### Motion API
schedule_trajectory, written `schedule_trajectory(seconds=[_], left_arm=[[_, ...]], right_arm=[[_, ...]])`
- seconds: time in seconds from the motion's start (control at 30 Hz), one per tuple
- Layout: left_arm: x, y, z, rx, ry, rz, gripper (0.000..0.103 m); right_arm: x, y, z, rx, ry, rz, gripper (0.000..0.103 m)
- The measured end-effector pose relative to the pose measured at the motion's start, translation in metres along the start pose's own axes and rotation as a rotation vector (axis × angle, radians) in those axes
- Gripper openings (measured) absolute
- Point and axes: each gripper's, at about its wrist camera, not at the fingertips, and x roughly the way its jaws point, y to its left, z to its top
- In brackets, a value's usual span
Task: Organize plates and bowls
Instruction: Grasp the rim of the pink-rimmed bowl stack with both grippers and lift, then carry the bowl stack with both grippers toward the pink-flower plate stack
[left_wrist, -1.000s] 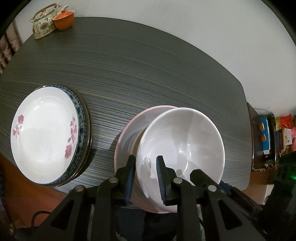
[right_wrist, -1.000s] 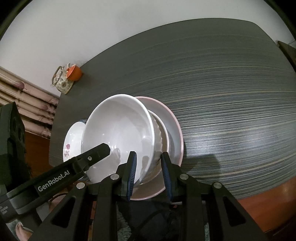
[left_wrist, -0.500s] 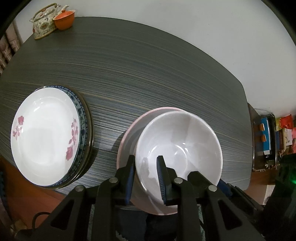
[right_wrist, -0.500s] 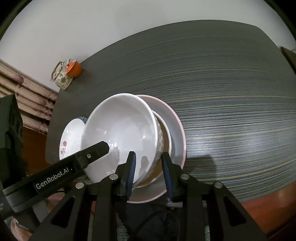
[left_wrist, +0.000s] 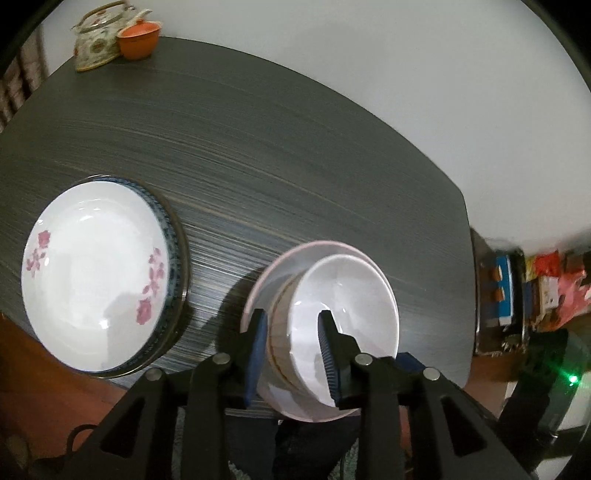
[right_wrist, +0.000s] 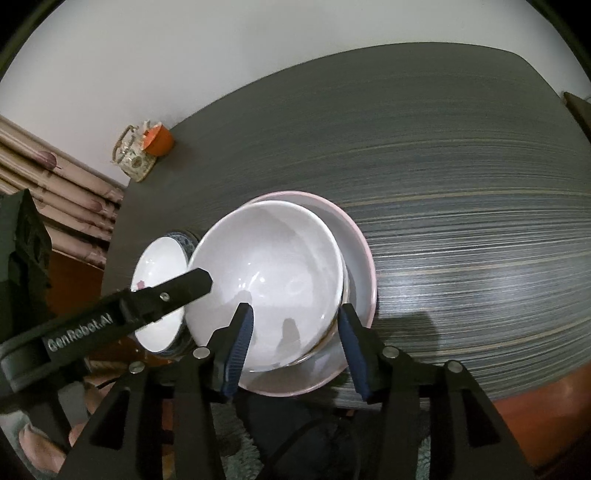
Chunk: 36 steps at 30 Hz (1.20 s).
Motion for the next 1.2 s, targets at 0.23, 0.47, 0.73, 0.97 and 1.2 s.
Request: schedule_trajectory(seconds=[0.23,0.47,0.73,0.97,1.2], left_arm=[[-0.005,0.02,0.006,-0.059,0.005,0.019,0.031],[0.011,0.024,0.001,-0.083,0.075,0.01,0.031],[0.023,0.03,-0.001,-0.107,0.106,-0.012,0.031],[0.028,0.044,0.0,-0.122,0.114,0.001,0.032],[0.036,0.049,0.001,-0.128,0.125,0.02,0.033]], right_arm=[[-0.024,-0.017,-0.001,0.033,-0.039,0.018,0.049],[-0.032,-0.04,-0.002,0.083,-0.041,-0.024,0.053],[-0.013,-0.061,-0.005,0.158,0.02,-0.059,0.053],[0.002,-0.063,-0.006,0.158,0.057,-0.078,0.054],[0.013,-0.055,-0.004,0.137,0.069,-0.107,0.054]])
